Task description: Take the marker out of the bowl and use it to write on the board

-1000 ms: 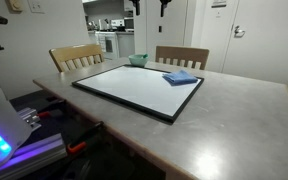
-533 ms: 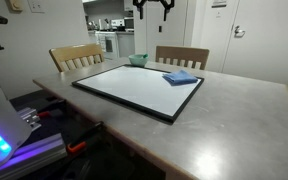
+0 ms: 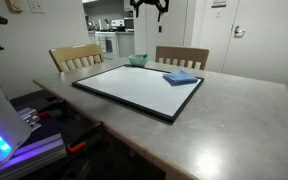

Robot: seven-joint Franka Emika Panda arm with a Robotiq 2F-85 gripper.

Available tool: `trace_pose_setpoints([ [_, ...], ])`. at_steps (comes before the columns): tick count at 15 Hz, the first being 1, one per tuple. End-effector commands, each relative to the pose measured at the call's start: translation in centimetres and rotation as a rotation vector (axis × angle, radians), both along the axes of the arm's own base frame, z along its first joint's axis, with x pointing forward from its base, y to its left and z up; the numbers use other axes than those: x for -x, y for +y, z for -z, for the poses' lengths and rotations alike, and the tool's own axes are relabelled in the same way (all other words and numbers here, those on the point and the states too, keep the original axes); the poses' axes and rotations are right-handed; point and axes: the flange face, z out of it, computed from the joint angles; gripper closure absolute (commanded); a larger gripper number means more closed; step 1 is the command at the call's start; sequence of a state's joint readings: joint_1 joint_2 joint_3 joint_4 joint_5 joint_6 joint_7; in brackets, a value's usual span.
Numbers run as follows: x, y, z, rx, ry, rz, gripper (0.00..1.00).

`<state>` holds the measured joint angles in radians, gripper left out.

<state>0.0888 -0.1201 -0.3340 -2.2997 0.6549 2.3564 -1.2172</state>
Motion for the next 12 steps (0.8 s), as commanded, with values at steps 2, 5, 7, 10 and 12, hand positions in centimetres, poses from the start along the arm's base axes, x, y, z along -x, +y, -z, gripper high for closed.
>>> trace_pose_setpoints([
  [2, -5.2, 2.2, 3.1, -0.101, -0.094, -0.224, 0.0],
  [5, -8.7, 4.0, 5.3, -0.157, -0.134, -0.386, 0.0],
  [7, -10.6, 5.0, 6.6, -0.181, -0.153, -0.492, 0.0],
  [10, -12.6, 7.1, 8.4, -0.194, -0.164, -0.652, 0.0],
  [12, -13.7, 8.3, 9.3, -0.192, -0.178, -0.7, 0.0],
])
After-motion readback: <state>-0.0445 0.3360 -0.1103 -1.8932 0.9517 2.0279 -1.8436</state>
